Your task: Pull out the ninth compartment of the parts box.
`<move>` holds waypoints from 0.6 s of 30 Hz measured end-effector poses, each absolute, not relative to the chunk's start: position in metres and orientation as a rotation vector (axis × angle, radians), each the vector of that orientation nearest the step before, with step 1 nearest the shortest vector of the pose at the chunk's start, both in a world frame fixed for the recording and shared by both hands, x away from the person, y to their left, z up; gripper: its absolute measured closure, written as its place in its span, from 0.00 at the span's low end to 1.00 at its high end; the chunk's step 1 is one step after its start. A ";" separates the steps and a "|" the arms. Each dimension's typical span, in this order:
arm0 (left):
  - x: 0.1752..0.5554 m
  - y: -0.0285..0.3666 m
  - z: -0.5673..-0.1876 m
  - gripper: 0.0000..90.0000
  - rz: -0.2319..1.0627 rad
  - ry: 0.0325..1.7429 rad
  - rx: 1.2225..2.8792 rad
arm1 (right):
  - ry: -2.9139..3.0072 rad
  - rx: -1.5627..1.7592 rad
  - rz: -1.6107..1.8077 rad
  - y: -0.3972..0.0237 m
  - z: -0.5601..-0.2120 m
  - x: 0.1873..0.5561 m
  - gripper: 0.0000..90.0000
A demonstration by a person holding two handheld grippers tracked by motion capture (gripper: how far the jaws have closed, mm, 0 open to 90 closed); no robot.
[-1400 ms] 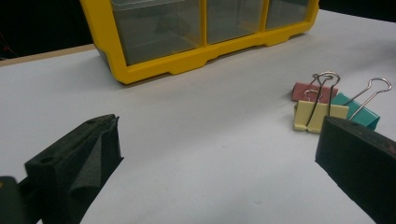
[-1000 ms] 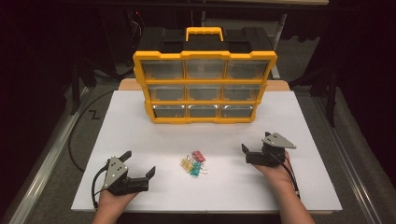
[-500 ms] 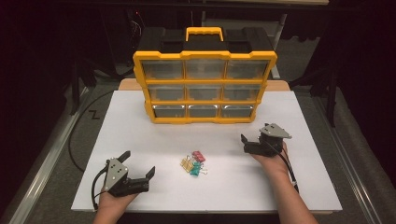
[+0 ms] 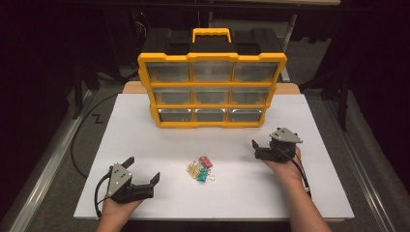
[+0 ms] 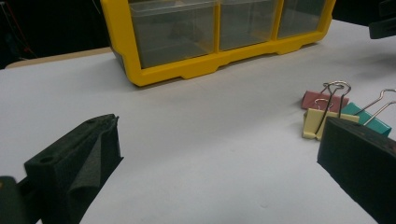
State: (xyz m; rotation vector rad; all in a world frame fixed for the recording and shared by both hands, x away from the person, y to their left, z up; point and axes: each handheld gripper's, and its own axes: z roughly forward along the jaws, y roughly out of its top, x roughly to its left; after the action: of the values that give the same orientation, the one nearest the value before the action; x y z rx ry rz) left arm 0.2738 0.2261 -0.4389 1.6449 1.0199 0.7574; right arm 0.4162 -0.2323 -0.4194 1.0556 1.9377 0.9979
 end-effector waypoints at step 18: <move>0.272 0.228 -0.437 0.00 0.771 0.994 1.637 | 1.989 0.888 0.771 -0.244 -0.426 0.396 0.01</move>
State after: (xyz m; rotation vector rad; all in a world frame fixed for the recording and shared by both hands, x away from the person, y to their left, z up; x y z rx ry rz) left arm 0.2716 0.2276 -0.4373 1.6368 0.9939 0.7715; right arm 0.3958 -0.2435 -0.4261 0.8884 1.9893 0.7715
